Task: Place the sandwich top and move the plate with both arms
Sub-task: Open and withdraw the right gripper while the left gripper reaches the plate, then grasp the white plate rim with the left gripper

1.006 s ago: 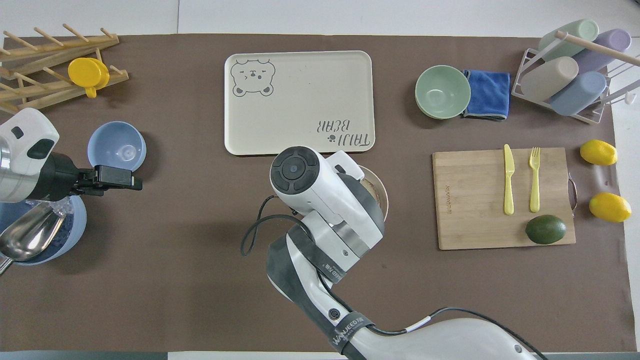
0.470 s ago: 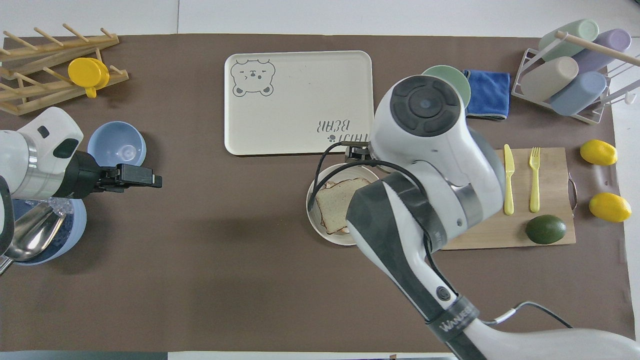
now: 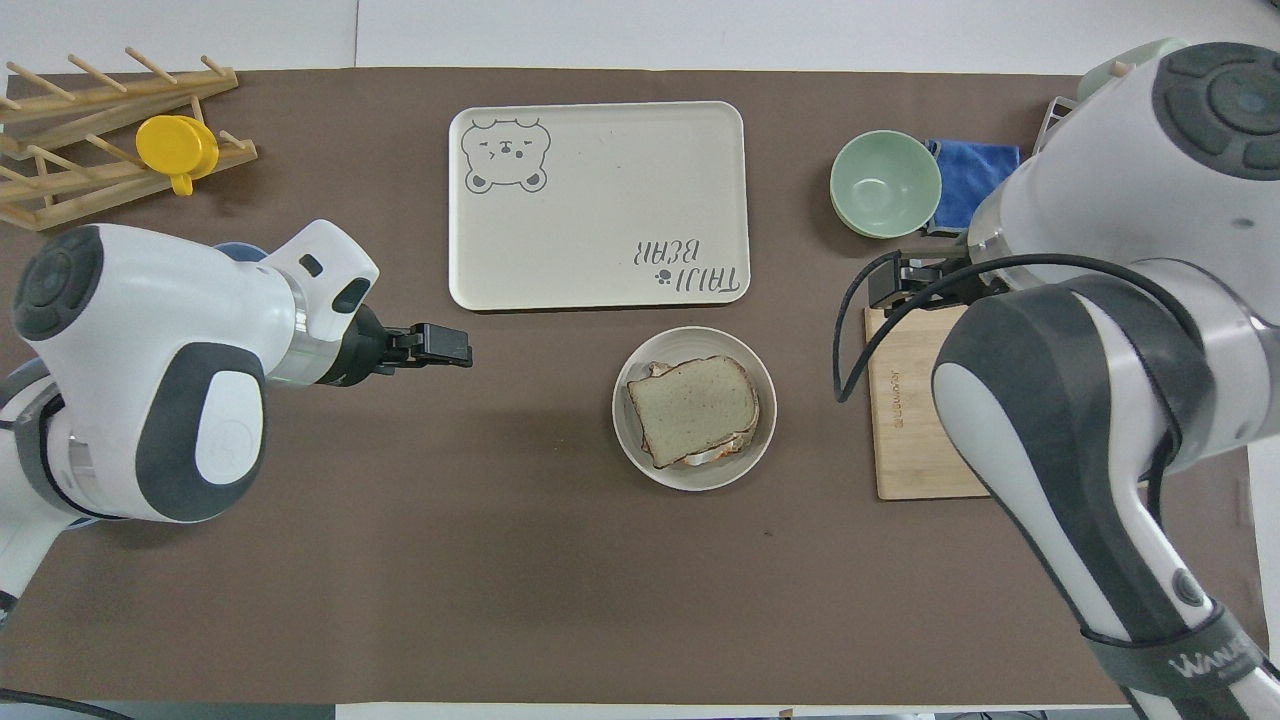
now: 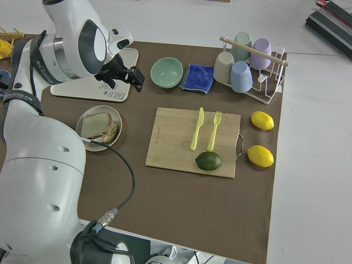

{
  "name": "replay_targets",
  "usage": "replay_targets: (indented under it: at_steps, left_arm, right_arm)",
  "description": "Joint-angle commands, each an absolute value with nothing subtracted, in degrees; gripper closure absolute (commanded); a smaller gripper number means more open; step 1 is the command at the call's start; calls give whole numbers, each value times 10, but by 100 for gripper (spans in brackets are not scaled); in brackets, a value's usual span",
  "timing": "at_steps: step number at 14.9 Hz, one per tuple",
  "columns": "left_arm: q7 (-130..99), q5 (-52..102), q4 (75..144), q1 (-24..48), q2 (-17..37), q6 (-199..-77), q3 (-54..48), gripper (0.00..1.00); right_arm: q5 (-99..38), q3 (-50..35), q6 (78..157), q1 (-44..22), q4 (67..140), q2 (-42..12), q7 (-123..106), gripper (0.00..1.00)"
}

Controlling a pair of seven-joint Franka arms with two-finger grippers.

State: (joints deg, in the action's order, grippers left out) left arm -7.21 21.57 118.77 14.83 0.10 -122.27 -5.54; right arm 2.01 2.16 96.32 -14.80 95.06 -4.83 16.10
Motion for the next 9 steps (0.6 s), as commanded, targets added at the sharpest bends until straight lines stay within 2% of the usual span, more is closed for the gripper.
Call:
replay_targets:
  at_steps: [1, 9]
  left_arm:
    - [-124, 222, 1193, 217, 46, -1306, -47, 0]
    - [-154, 222, 1193, 303, 141, -1422, -47, 0]
  right_arm:
    - [5, 18, 907, -99, 934, -26, 83, 0]
    - [7, 18, 825, -29, 936, 0, -42, 0]
